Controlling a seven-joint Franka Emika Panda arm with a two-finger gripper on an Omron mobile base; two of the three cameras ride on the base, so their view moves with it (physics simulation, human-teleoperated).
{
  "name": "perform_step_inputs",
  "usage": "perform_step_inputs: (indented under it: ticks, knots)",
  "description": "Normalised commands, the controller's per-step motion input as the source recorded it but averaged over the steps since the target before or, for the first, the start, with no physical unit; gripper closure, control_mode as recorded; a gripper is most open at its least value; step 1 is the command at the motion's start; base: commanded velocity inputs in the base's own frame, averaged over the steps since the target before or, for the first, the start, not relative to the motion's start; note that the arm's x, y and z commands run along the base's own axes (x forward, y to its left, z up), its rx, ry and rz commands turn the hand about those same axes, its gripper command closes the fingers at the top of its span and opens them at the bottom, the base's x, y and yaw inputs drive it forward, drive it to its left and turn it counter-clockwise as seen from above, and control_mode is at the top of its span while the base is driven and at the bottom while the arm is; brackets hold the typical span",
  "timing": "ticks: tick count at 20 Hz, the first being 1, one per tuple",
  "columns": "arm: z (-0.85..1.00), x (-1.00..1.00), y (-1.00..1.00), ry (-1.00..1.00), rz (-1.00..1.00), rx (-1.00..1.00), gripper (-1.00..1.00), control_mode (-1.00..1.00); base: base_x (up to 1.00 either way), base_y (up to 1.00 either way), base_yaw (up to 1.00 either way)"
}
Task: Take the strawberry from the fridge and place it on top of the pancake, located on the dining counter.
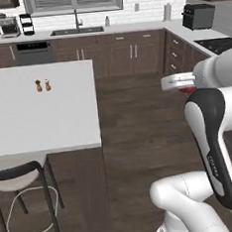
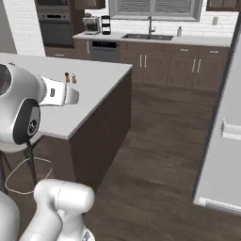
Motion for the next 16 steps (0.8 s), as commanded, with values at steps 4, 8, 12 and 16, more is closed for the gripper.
perform_step_inputs:
  ticks: [4,8,12,16]
  knots:
    - [0.00,0.00,0.00,0.00,0.00,0.00,1.00,1.00,-0.75,0.61,0.17]
    - [0.00,0.00,0.00,0.00,0.00,0.00,1.00,1.00,0.00,1.00,0.05]
    - [0.00,0.00,0.00,0.00,0.00,0.00,1.00,1.00,0.27,1.00,0.00]
    - [0.00,0.00,0.00,0.00,0.00,0.00,1.00,1.00,0.28,1.00,0.00]
